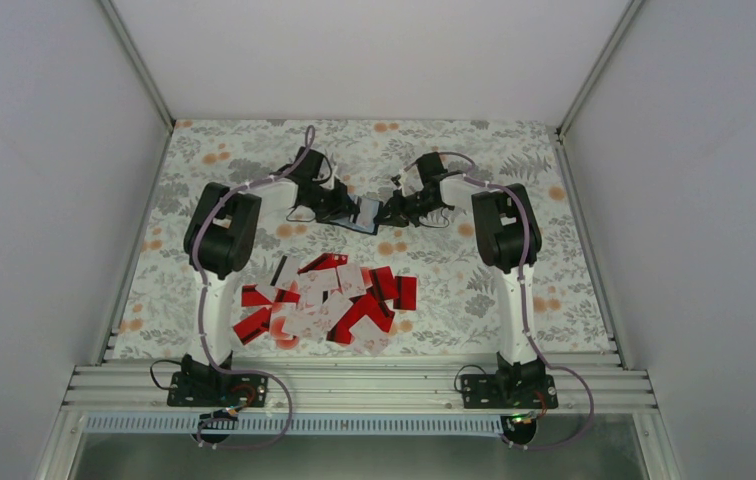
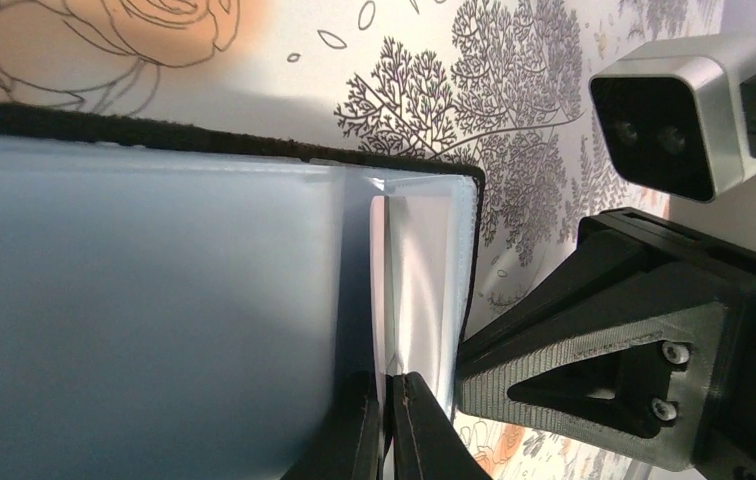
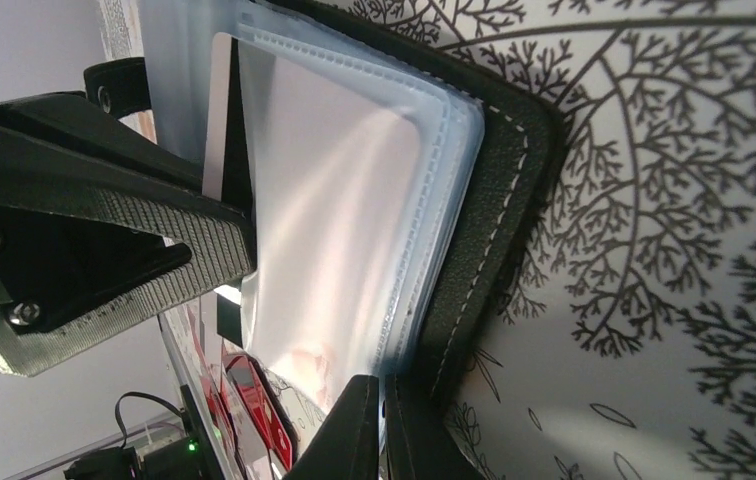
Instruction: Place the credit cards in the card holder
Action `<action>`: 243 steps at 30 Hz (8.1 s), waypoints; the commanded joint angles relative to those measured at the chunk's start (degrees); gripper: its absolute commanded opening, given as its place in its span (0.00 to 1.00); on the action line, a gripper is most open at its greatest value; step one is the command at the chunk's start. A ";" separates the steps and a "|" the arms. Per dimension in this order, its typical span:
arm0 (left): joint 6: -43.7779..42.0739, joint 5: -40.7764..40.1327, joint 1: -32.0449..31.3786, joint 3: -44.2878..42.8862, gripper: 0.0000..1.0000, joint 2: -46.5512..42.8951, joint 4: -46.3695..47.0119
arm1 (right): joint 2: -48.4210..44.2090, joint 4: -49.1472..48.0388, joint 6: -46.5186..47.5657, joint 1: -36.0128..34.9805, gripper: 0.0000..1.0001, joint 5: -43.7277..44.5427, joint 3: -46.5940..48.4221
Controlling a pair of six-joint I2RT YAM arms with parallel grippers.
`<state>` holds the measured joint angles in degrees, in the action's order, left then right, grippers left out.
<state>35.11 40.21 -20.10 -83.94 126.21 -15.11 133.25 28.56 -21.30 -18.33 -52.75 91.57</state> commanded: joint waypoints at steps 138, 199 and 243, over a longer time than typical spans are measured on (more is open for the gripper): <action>-20.00 -19.26 -6.55 -16.37 0.02 4.35 -29.18 | 0.70 0.82 -2.00 -0.46 0.23 -2.62 2.90; -16.64 -20.40 2.23 0.26 0.03 -21.12 -27.31 | 6.30 7.68 -3.93 -6.59 0.29 -6.44 18.30; -23.76 -43.77 1.97 24.73 1.00 -62.13 -31.64 | -46.19 -1.10 11.23 -11.63 0.84 40.13 -14.45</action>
<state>15.90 6.28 -18.26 -56.01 66.85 -43.94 96.77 35.51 -10.87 -29.34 -25.98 78.17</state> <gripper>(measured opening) 0.997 0.729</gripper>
